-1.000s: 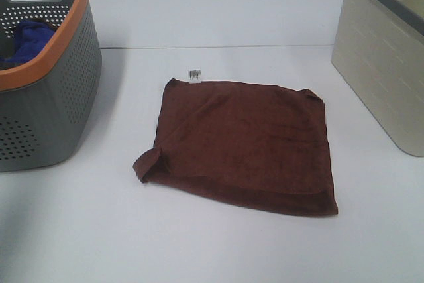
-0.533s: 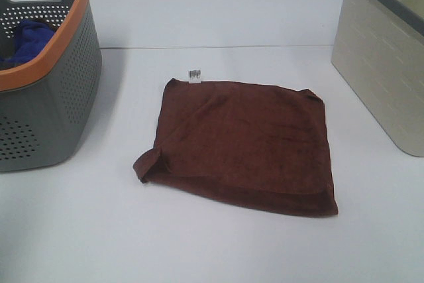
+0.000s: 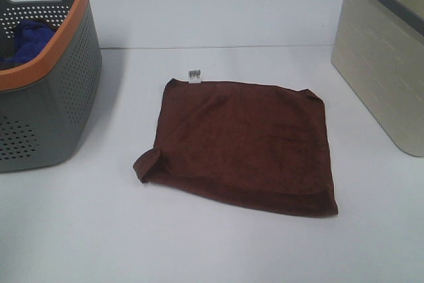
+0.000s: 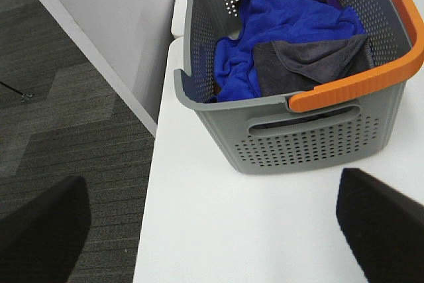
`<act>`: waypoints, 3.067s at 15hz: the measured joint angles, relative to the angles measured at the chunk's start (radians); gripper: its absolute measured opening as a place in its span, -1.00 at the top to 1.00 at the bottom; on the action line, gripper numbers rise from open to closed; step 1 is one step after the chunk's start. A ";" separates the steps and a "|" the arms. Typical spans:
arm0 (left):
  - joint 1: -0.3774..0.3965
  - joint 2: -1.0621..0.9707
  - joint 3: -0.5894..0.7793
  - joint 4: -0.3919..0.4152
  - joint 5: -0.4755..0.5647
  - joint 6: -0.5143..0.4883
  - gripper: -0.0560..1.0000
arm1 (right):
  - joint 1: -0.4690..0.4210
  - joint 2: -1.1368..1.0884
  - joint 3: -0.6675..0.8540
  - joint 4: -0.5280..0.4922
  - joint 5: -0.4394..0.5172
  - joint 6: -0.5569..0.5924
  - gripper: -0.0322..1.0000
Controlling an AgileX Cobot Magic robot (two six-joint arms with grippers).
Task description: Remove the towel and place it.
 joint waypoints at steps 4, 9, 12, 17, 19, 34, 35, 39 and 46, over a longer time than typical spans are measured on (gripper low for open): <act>0.000 -0.213 0.116 -0.057 0.016 0.001 -0.92 | 0.000 -0.023 0.065 0.000 0.000 0.049 -0.74; 0.000 -0.416 0.246 -0.177 0.058 0.046 -0.92 | 0.000 -0.023 0.151 -0.060 -0.008 0.050 -0.72; 0.000 -0.416 0.299 -0.196 0.075 0.051 -0.92 | 0.000 -0.023 0.157 -0.136 -0.018 0.117 -0.72; 0.000 -0.416 0.299 -0.199 0.075 0.042 -0.92 | 0.006 -0.023 0.157 -0.164 -0.019 0.157 -0.72; 0.000 -0.416 0.299 -0.200 0.075 0.033 -0.92 | 0.022 -0.023 0.157 -0.165 -0.022 0.157 -0.72; 0.094 -0.416 0.299 -0.257 0.075 0.031 -0.92 | 0.057 -0.023 0.157 -0.167 -0.024 0.157 -0.72; 0.095 -0.416 0.299 -0.257 0.075 0.031 -0.92 | 0.057 -0.023 0.157 -0.167 -0.024 0.157 -0.72; 0.095 -0.416 0.299 -0.257 0.075 0.031 -0.92 | 0.060 -0.023 0.157 -0.167 -0.024 0.157 -0.72; 0.095 -0.416 0.299 -0.257 0.075 0.031 -0.92 | 0.060 -0.023 0.157 -0.167 -0.025 0.175 -0.72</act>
